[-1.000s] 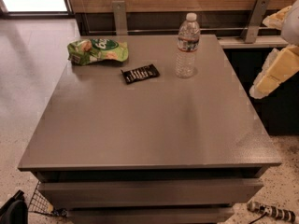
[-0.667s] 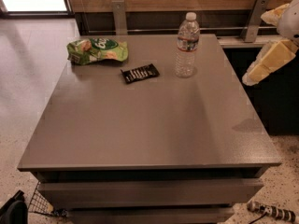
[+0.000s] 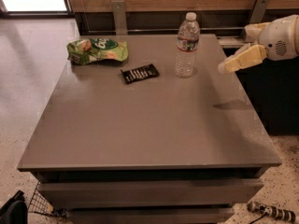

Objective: Knock water bottle over

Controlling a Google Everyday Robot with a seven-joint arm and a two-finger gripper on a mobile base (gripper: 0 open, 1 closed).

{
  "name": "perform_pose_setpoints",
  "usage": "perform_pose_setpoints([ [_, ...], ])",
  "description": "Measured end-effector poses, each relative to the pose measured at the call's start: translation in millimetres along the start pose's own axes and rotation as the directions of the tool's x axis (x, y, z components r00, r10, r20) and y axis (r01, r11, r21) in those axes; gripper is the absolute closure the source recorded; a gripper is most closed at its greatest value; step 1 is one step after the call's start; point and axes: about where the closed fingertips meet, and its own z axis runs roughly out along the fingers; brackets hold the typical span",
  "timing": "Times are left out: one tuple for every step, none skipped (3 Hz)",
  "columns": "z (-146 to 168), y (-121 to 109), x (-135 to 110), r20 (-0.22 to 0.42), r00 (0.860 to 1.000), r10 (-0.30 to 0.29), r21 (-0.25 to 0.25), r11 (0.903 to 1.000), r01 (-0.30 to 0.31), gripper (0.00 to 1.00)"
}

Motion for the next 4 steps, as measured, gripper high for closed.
perform_pose_setpoints([
  [28,-9,2,0.149,0.986,0.075,-0.020,0.9972,-0.073,0.00],
  [41,-21,-8,0.261,0.963,0.071,-0.004,0.9974,-0.072,0.00],
  [51,-31,-20,0.326,0.945,0.041,0.014,0.9987,-0.048,0.00],
  [63,-34,-28,0.346,0.938,0.028,0.003,0.9995,-0.031,0.00],
])
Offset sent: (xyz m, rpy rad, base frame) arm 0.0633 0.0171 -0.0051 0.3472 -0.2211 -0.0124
